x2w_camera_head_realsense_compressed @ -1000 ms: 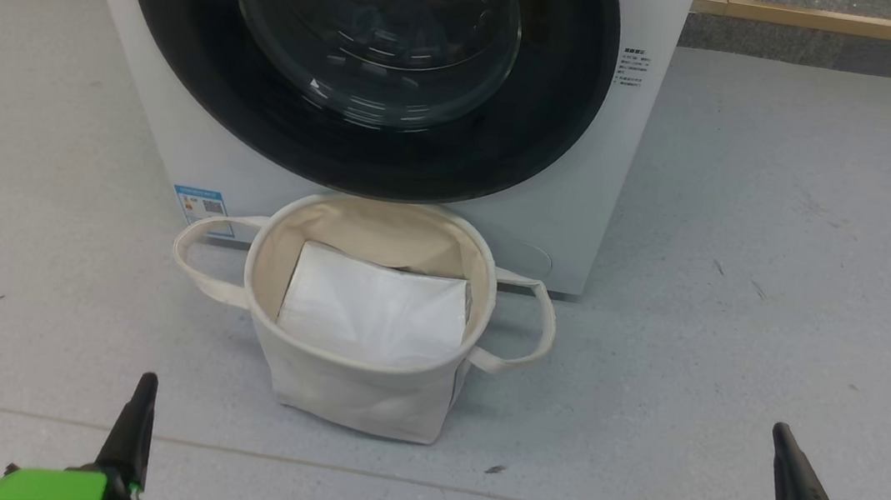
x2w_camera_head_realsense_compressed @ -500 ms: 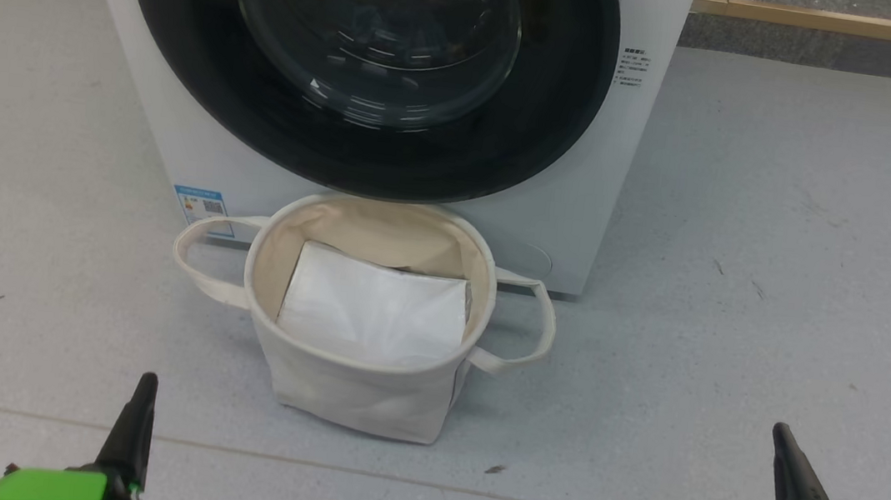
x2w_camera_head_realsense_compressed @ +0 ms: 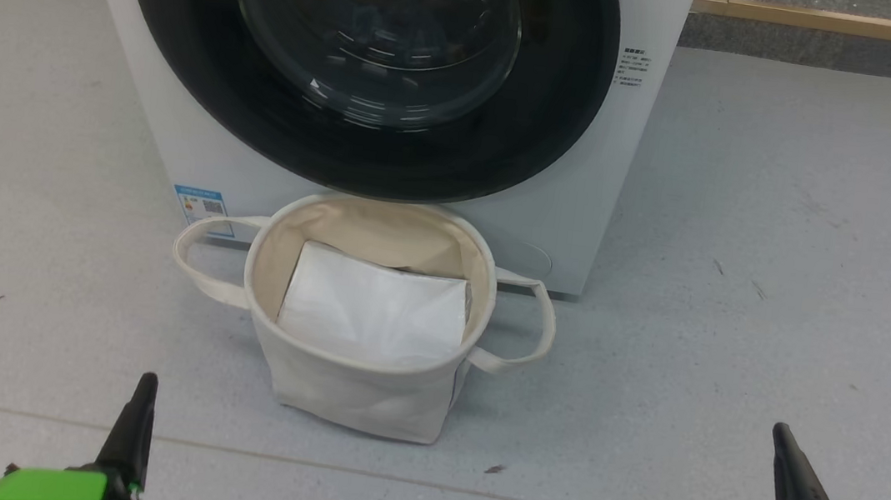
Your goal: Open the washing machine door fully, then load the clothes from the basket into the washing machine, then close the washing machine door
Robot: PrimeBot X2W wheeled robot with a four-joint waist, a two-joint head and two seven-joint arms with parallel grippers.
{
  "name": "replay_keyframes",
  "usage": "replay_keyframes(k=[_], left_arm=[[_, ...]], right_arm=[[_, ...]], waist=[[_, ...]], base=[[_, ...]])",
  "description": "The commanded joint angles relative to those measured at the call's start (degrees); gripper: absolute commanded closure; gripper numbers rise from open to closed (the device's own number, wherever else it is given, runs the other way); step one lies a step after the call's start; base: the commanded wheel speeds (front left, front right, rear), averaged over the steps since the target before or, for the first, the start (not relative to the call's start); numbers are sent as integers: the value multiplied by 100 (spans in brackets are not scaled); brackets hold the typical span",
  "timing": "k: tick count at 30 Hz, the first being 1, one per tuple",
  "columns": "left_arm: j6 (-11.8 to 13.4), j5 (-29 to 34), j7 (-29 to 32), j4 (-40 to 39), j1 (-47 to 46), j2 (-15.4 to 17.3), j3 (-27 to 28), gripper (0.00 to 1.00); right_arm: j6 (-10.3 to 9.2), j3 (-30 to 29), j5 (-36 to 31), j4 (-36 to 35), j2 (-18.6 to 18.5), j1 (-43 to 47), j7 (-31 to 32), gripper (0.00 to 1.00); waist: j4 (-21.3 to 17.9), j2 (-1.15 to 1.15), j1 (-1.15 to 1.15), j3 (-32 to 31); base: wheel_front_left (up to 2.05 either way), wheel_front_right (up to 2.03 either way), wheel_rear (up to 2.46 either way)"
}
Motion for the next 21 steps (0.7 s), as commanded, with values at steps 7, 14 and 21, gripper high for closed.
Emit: replay_keyframes(k=[7,14,21], left_arm=[[-40,-12,50,-207,-245,34,200,100],[-40,-12,51,-207,-245,34,200,100],[-40,-12,51,-207,-245,34,200,100]], right_arm=[[0,111,32,-176,-53,-288,42,100],[0,111,32,-176,-53,-288,42,100],[0,111,32,-176,-53,-288,42,100]], waist=[[0,0,0,0],[0,0,0,0],[0,0,0,0]], base=[[0,0,0],[0,0,0],[0,0,0]])
